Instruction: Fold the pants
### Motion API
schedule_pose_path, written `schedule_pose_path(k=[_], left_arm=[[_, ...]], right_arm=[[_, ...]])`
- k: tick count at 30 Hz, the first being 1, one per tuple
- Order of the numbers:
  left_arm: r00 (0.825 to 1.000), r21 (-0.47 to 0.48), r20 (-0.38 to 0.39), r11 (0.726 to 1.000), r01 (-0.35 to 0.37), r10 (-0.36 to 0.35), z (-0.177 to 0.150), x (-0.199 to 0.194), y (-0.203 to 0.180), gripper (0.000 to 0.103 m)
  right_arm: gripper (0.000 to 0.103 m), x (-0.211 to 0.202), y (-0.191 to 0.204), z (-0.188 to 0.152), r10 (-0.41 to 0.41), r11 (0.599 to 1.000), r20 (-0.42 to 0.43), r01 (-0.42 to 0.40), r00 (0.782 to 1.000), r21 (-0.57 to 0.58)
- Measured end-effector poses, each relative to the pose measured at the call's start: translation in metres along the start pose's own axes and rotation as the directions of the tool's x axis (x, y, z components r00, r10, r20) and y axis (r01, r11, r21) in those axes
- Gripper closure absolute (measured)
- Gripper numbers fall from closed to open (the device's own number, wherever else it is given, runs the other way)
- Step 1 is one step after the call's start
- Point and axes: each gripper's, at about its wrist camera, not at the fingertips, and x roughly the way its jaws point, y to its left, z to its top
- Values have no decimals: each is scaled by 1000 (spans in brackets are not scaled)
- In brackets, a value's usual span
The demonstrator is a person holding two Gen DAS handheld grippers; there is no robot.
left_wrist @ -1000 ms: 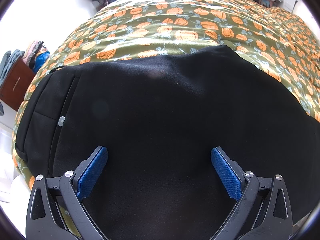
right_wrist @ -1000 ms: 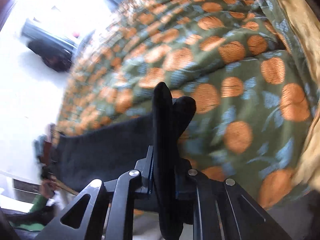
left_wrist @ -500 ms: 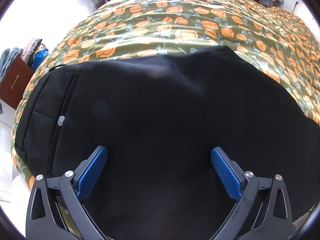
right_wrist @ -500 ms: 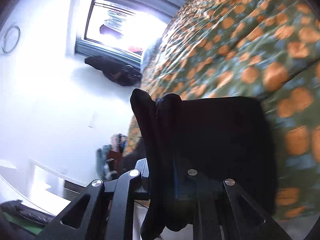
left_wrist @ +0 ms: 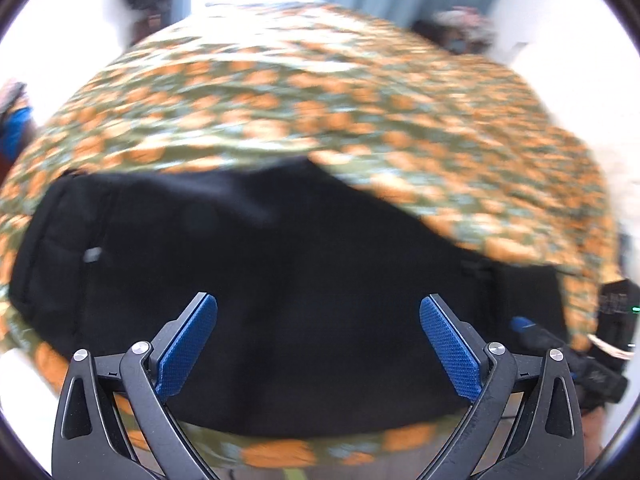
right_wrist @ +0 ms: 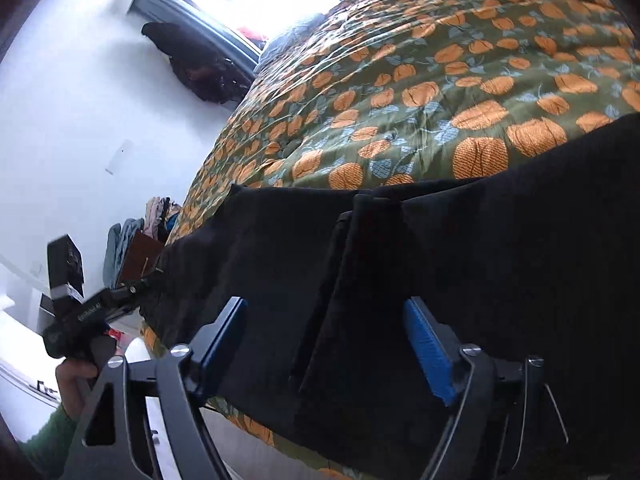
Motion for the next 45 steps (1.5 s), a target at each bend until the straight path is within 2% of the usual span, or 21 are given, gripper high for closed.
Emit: schedule_pose_path(k=[2, 4, 6, 7, 9, 11, 14, 22, 24, 31, 34, 36, 39, 41, 43, 45], left_arm=[[994, 68, -2, 992, 111, -111, -2, -6, -29, 2], [978, 160, -2, 965, 205, -208, -4, -11, -63, 4], [960, 259, -32, 925, 278, -279, -7, -7, -101, 27], [955, 308, -78, 904, 297, -287, -10, 3, -122, 33], [956, 366, -135, 884, 291, -259, -16, 23, -148, 54], [957, 397, -183, 874, 281, -225, -23, 42, -167, 64], [954, 410, -227, 869, 276, -196, -29, 60, -182, 71], [958, 466, -250, 849, 248, -142, -44, 70, -198, 69], [956, 464, -259, 850, 249, -139, -46, 74, -200, 60], [942, 436, -282, 850, 296, -183, -48, 73, -200, 58], [933, 407, -285, 853, 327, -221, -45, 66, -189, 47], [929, 396, -281, 852, 342, -242, -44, 62, -182, 40], [918, 368, -286, 853, 371, -276, -43, 58, -174, 40], [913, 367, -288, 848, 383, -288, -43, 59, -178, 42], [915, 385, -286, 840, 382, -285, -44, 61, -187, 43], [932, 430, -276, 837, 338, -234, -45, 66, -198, 49]], right_arm=[[19, -32, -1, -8, -2, 999, 42, 4, 999, -32], [10, -64, -8, -19, -39, 998, 98, 44, 994, -44], [9, -92, -24, -30, -84, 996, 147, 88, 985, -17], [9, -100, -32, -33, -103, 995, 162, 103, 981, 7], [9, -116, -55, -43, -132, 990, 194, 119, 972, 79], [9, -128, -73, -51, -141, 982, 226, 107, 964, 155], [9, -136, -82, -50, -141, 977, 266, 90, 953, 195], [9, -129, -73, -46, -125, 985, 295, 82, 947, 154], [9, -129, -70, -46, -127, 986, 306, 86, 944, 144], [9, -143, -72, -51, -138, 983, 347, 84, 928, 164], [9, -155, -72, -49, -141, 982, 367, 83, 919, 170], [9, -172, -72, -48, -170, 979, 402, 107, 900, 174], [8, -194, -75, -49, -221, 972, 445, 157, 868, 177], [8, -199, -82, -51, -253, 965, 444, 191, 860, 179], [8, -196, -92, -54, -260, 961, 419, 190, 870, 203], [8, -194, -101, -58, -255, 956, 404, 167, 879, 241]])
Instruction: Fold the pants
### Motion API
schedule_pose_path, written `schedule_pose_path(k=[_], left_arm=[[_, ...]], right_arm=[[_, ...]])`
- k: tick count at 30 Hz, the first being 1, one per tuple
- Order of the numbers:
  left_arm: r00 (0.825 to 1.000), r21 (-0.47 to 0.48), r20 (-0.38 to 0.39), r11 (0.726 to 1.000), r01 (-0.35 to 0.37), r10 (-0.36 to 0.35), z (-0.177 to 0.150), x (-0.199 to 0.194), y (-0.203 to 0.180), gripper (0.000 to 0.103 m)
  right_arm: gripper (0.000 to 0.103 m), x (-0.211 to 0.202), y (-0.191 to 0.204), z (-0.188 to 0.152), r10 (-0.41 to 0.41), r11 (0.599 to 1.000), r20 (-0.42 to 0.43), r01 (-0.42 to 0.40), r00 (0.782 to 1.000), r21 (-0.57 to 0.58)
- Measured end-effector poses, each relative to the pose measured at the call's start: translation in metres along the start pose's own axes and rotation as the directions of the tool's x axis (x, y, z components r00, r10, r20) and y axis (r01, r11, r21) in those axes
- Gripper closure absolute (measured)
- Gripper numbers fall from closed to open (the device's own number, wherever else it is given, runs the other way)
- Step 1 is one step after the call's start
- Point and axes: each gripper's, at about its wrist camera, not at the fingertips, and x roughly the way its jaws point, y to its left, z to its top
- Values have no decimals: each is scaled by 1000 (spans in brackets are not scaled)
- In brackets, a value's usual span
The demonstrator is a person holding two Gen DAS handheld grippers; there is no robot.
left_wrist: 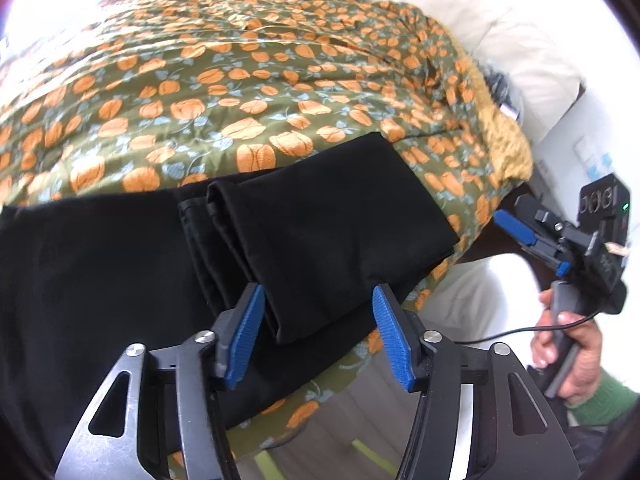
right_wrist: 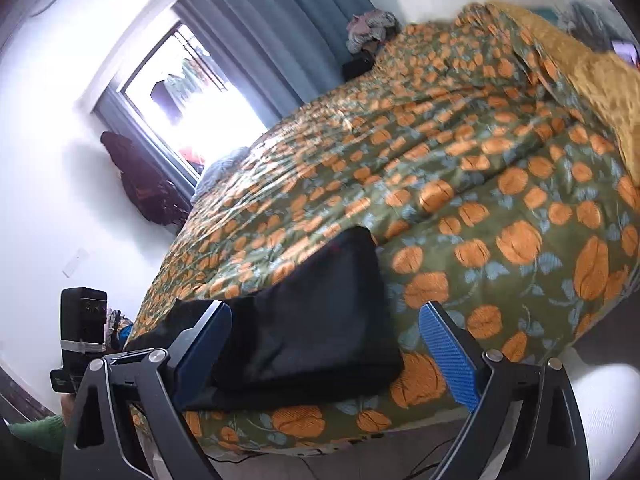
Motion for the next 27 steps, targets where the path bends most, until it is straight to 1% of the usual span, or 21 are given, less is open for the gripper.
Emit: schedule_pose_path(k=[2, 5, 7, 8, 10, 12, 14, 15, 17, 18, 20, 21, 24, 26, 27], left_arm=[[998, 1, -17, 998, -68, 69, 2, 8, 0, 51], [996, -39, -39, 996, -86, 84, 0, 14, 10, 51], [995, -41, -44, 995, -90, 88, -1, 16, 11, 52], [995, -34, -41, 995, -91, 90, 0, 16, 10, 54], [995, -9, -39, 995, -97, 97, 2, 19, 5, 64], [992, 3, -49, 993, -119, 119, 5, 25, 3, 85], [988, -4, -62, 989, -145, 144, 6, 30, 4, 95], [986, -10, -57, 988, -155, 154, 6, 28, 6, 98], [986, -27, -32, 986, -163, 163, 5, 16, 10, 102], [986, -37, -17, 986, -165, 164, 4, 8, 13, 102], [981, -56, 22, 980, -190, 191, 0, -13, 22, 102], [979, -69, 26, 978, -198, 201, -3, -19, 27, 102], [980, -92, -39, 976, -198, 195, -9, -4, 41, 101], [986, -129, -26, 978, -164, 162, -11, -1, 42, 99], [992, -149, -5, 981, -127, 128, -10, -3, 41, 92]], right_arm=[[8, 0, -4, -2, 2, 1000, 2, -2, 1000, 19], [9, -1, -3, -2, 8, 1000, 12, -8, 1000, 11], [9, 0, -2, -3, 8, 1000, 4, -8, 1000, 7], [8, 2, -2, -3, 10, 1000, -2, -10, 1000, 8], [9, 4, -2, -3, 10, 1000, -11, -10, 1000, 12], [8, 6, -3, -3, 8, 1000, -15, -8, 1000, 16], [8, 6, -4, -4, 6, 1000, -16, -6, 1000, 16], [8, 6, -4, -4, 5, 1000, -14, -5, 1000, 15], [8, 4, -3, -4, 3, 1000, -7, -3, 1000, 15], [9, 2, -4, -4, 3, 1000, -1, -3, 1000, 15], [8, 1, -4, -4, 3, 1000, 3, -3, 1000, 19], [8, 1, -5, -4, 2, 1000, 3, -2, 1000, 22], [9, 4, -7, -4, 7, 999, -8, -7, 1000, 36], [8, 8, -8, -4, 11, 999, -16, -10, 1000, 45], [8, 9, -8, -5, 10, 999, -20, -9, 1000, 46]])
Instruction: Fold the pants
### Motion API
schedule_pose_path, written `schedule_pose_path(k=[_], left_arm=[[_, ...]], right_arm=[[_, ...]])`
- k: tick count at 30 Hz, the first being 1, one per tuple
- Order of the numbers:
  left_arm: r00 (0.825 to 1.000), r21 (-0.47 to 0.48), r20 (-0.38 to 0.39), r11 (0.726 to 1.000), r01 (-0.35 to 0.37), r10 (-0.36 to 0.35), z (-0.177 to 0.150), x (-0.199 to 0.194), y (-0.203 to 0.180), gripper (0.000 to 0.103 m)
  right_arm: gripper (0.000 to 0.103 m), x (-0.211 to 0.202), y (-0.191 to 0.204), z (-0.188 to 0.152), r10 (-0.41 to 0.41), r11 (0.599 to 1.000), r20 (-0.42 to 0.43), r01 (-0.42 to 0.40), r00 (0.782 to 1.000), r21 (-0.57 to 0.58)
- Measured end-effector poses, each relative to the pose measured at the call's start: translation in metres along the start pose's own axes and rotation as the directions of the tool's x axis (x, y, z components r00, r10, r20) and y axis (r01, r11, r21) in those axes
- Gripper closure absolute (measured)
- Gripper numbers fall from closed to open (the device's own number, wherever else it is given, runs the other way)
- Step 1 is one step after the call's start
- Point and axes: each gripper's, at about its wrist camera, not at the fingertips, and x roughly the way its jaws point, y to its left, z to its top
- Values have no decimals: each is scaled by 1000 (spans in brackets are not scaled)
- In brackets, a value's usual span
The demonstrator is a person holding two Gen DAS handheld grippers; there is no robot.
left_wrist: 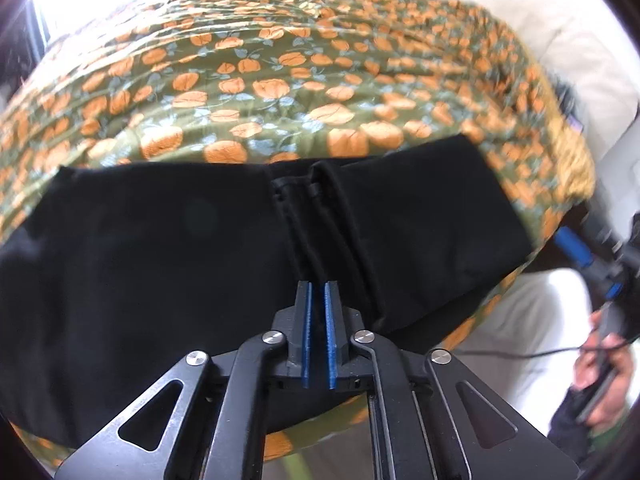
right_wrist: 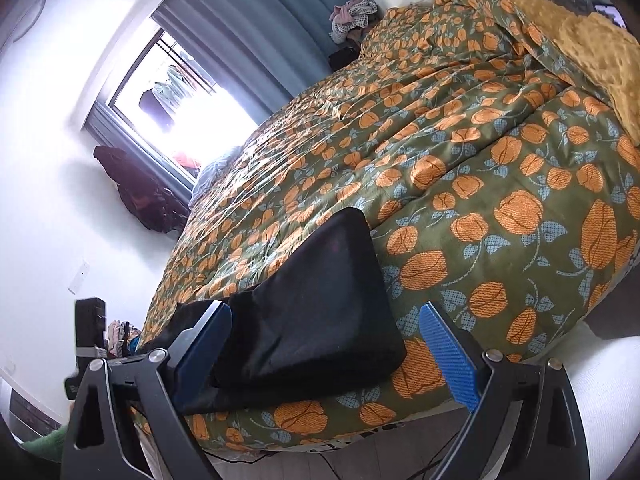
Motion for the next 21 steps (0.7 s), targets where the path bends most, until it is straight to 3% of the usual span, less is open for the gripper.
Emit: schedule_pose_path(k=[1, 3, 4, 7, 16, 21], left_arm=[[998, -11, 23, 998, 55, -55, 1, -5, -2, 85], [996, 18, 44, 997, 73, -73, 5, -8, -11, 37], [996, 52, 65, 997, 60, -63, 7, -10, -18, 33], [996, 97, 57, 993, 66, -71, 12, -6, -29, 32], [997, 70, 9, 994, 78, -79, 19, 7, -25, 30], [997, 55, 18, 996, 76, -77, 15, 1, -16, 23]], right_arm=[[8, 0, 1, 0, -4, 1000, 0, 4, 1000, -7], [8, -3, 3, -1, -10, 1000, 7, 10, 1000, -23], [8, -3, 3, -1, -11, 1000, 6, 12, 1000, -25], [9, 1, 0, -1, -12, 1000, -12, 12, 1000, -9], [8, 4, -1, -3, -11, 1000, -23, 11, 1000, -3], [8, 5, -4, -3, -16, 1000, -25, 17, 1000, 14]])
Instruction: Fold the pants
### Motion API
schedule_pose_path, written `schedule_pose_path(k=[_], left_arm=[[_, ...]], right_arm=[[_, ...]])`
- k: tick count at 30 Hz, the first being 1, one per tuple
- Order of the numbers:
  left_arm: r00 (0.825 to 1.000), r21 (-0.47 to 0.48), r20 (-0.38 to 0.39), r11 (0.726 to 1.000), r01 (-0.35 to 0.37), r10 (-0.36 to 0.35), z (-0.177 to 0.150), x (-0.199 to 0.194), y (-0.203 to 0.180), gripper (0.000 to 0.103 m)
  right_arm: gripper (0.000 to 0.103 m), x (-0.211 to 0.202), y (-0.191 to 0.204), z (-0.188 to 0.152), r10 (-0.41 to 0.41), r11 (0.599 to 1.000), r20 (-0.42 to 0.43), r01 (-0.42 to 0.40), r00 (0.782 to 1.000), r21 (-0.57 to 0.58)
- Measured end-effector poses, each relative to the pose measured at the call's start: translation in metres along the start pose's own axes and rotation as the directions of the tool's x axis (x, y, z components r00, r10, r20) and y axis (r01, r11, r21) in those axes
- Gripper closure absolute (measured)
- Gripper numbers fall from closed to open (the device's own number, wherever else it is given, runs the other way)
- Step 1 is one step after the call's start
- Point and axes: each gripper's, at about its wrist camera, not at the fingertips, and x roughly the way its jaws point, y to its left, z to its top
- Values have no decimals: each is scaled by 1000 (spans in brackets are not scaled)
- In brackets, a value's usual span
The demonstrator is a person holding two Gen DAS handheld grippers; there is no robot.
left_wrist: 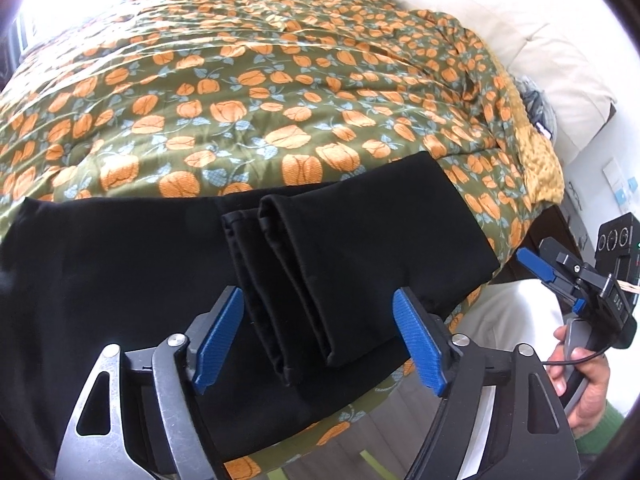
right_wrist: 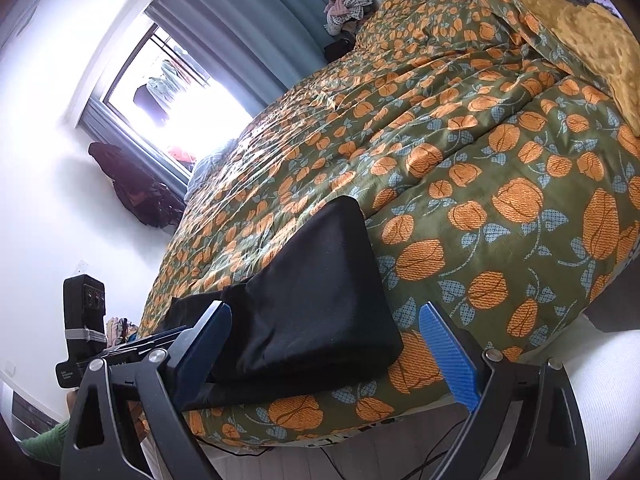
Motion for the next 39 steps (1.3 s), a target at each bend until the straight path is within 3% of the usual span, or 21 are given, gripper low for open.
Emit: schedule_pose_path(k=[19, 28, 31, 35, 39], left_arm=[[1000, 58, 5, 998, 25, -25, -8, -7, -6, 23], [997, 18, 36, 998, 67, -68, 1, 2, 0, 26], [998, 37, 25, 997, 62, -63, 5, 8, -4, 37], [999, 80, -8, 996, 37, -37, 4, 17, -12, 44], [997, 93, -71, 996, 19, -13, 1, 34, -15, 65]], right_arm=[[8, 3, -6, 1, -11, 1000, -11, 11, 1000, 22], [8, 3, -9, 0, -8, 999, -14, 9, 1000, 42], [8, 2, -9, 0, -8, 999, -13, 9, 1000, 44], [8, 2, -9, 0, -10, 999, -14, 10, 1000, 43], [8, 2, -10, 1, -8, 999, -13, 8, 1000, 53]])
